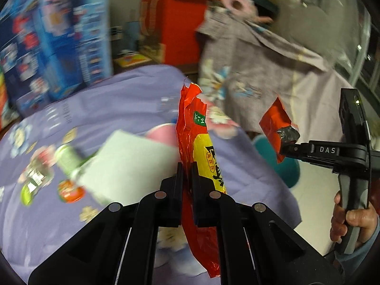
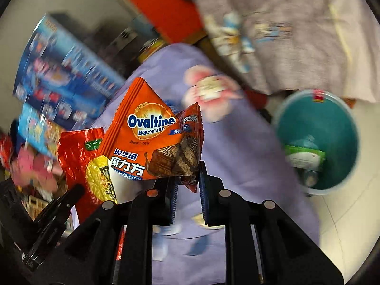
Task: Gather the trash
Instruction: 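Carry the wrapper and Ovaltine packet to the teal bin and drop them, then move both open grippers back over the table, then grasp the white napkin with the right gripper while the left gripper grasps the green box, then carry the napkin and green box to the teal bin and release them, then move both open grippers back over the table toward the pink cup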
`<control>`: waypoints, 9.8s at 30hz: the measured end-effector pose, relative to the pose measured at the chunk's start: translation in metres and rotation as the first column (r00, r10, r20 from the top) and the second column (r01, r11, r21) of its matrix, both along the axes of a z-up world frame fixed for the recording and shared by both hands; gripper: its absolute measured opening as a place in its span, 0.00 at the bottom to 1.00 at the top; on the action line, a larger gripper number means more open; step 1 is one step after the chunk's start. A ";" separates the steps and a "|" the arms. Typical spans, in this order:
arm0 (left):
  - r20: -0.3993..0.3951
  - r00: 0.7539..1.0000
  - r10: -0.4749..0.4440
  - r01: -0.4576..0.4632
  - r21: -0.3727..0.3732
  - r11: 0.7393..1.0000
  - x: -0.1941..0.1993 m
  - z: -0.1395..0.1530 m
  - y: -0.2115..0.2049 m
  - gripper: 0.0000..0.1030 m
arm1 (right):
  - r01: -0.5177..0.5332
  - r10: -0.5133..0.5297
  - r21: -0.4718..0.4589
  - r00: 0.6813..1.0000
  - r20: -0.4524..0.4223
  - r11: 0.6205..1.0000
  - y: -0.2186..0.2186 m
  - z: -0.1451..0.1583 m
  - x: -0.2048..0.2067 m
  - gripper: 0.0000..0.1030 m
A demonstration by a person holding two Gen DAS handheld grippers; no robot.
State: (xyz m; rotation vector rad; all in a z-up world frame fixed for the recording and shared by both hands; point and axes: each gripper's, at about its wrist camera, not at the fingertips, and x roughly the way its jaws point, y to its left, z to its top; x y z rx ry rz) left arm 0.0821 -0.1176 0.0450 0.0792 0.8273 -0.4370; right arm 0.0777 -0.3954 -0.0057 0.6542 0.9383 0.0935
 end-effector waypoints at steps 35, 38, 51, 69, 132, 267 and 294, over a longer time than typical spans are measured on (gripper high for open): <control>-0.205 0.928 -0.310 0.336 0.106 0.936 0.062 -0.098 -0.257 0.60 | 0.336 -0.303 0.136 0.928 -0.219 0.932 -0.188 -0.126 -0.037 0.65; -0.192 0.933 -0.303 0.326 0.102 0.940 0.063 -0.093 -0.250 0.66 | 0.341 -0.307 0.134 0.925 -0.226 0.930 -0.187 -0.124 -0.039 0.70; -0.171 0.958 -0.228 0.243 0.072 0.967 0.056 -0.069 -0.190 0.78 | 0.296 -0.264 0.109 0.935 -0.237 0.949 -0.153 -0.100 -0.026 0.74; -0.095 0.995 0.031 -0.025 0.062 0.998 0.058 -0.043 -0.012 0.84 | 0.008 0.004 0.059 0.977 -0.213 0.998 -0.004 -0.056 0.040 0.74; -0.248 0.956 0.155 -0.175 -0.061 0.983 0.080 -0.117 0.121 0.56 | -0.216 0.207 -0.082 0.972 -0.113 0.973 0.142 -0.017 0.095 0.13; -0.196 0.971 -0.136 0.108 -0.144 0.984 0.043 -0.056 -0.022 0.89 | 0.125 -0.125 -0.008 0.975 -0.182 0.992 -0.023 -0.036 0.015 0.74; -0.317 0.945 0.083 -0.106 -0.055 0.993 0.113 -0.097 0.024 0.89 | 0.052 -0.051 -0.005 0.963 -0.263 0.999 0.001 -0.067 0.066 0.74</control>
